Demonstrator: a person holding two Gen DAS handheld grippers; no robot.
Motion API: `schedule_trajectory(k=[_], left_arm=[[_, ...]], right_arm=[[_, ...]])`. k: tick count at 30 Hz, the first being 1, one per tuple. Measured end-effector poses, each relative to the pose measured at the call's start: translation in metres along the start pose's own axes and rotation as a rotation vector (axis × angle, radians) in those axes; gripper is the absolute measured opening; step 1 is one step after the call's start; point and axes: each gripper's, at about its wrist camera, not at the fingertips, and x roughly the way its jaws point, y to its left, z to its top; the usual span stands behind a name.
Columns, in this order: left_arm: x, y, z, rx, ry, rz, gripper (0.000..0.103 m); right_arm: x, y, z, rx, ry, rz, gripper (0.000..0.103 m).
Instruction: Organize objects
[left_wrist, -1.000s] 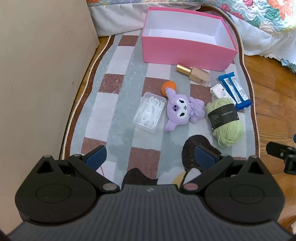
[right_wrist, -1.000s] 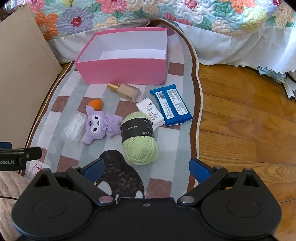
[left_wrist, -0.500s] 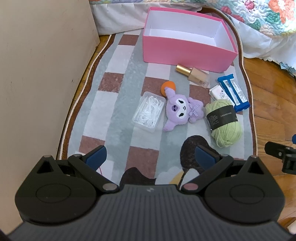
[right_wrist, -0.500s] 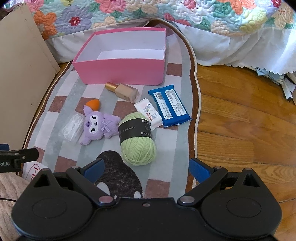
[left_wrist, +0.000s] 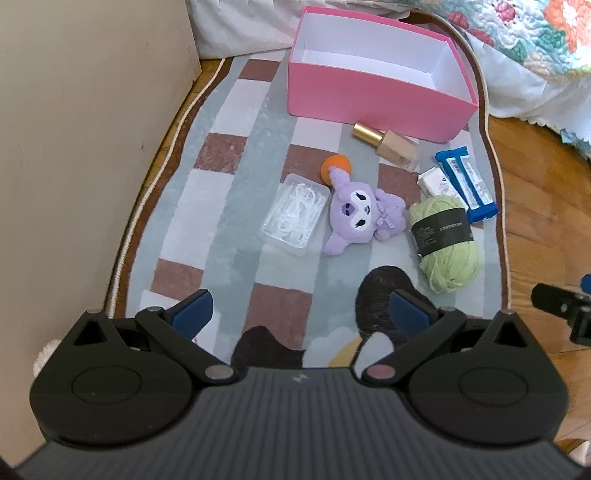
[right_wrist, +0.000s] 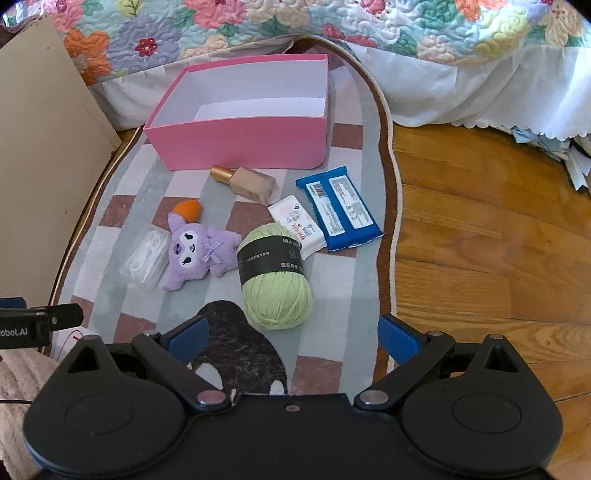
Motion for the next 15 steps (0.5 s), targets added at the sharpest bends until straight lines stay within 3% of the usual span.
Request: schedule_trajectory(k=[15], left_arm=[[0.0011,0.0005,-0.0015,-0.002,0.001,-0.001,0.103]], right_arm=[[-0.0040,-0.0059,0.0011,-0.021,-0.011,-0.012,0.103]])
